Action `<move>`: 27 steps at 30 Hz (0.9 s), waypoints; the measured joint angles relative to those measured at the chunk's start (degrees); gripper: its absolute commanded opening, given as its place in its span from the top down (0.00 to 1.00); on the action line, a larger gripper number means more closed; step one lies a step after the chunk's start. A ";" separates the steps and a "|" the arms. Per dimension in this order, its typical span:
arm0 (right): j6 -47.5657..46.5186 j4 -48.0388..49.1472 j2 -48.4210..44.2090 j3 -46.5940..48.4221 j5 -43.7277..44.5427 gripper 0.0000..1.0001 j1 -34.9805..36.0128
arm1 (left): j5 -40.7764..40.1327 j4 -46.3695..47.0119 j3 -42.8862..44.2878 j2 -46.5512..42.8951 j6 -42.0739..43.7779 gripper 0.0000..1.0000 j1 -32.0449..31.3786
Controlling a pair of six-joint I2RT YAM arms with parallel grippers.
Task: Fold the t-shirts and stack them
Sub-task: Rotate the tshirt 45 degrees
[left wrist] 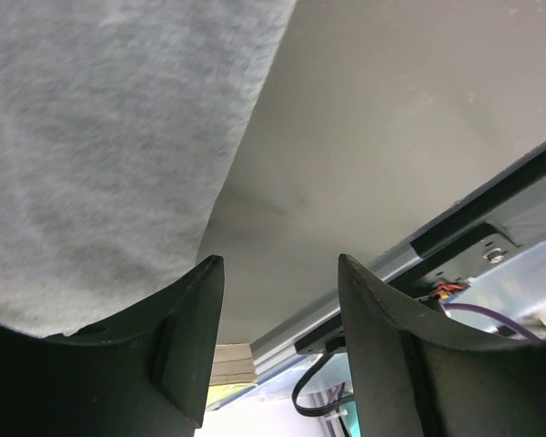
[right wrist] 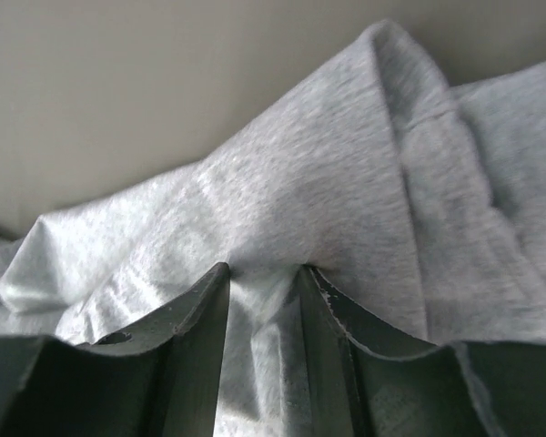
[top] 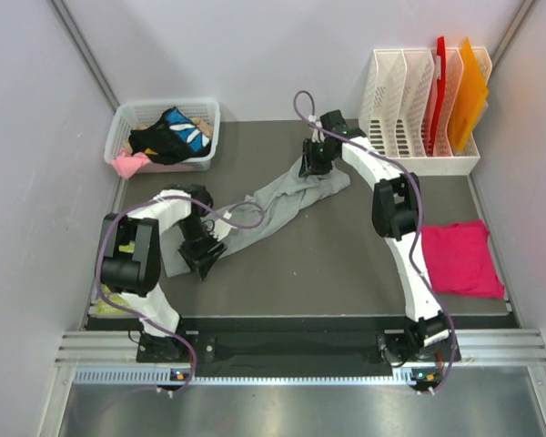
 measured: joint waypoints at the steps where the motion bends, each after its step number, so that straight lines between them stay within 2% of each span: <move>1: -0.13 0.39 0.28 0.63 0.74 0.59 -0.22 | 0.24 -0.28 0.28 0.59 -0.13 0.42 -0.24; 6: -0.17 2.16 0.74 3.85 5.33 0.54 -1.88 | 3.02 -3.13 7.72 3.67 -1.09 0.42 -1.11; 12: -0.09 4.07 0.44 8.66 7.41 0.53 -6.47 | 7.54 -6.19 18.58 4.44 -2.14 0.42 -1.27; 16: -0.50 3.61 -1.33 6.49 8.41 0.52 -7.93 | 7.50 -6.56 19.26 4.44 -2.95 0.42 -1.14; 19: -1.14 1.57 -5.60 0.92 9.33 0.53 -6.05 | 6.27 -6.16 17.70 3.98 -3.10 0.42 -0.46; 27: -1.55 -1.79 -18.47 -14.73 10.73 0.54 6.56 | 2.60 -5.64 13.44 3.43 -3.10 0.42 4.11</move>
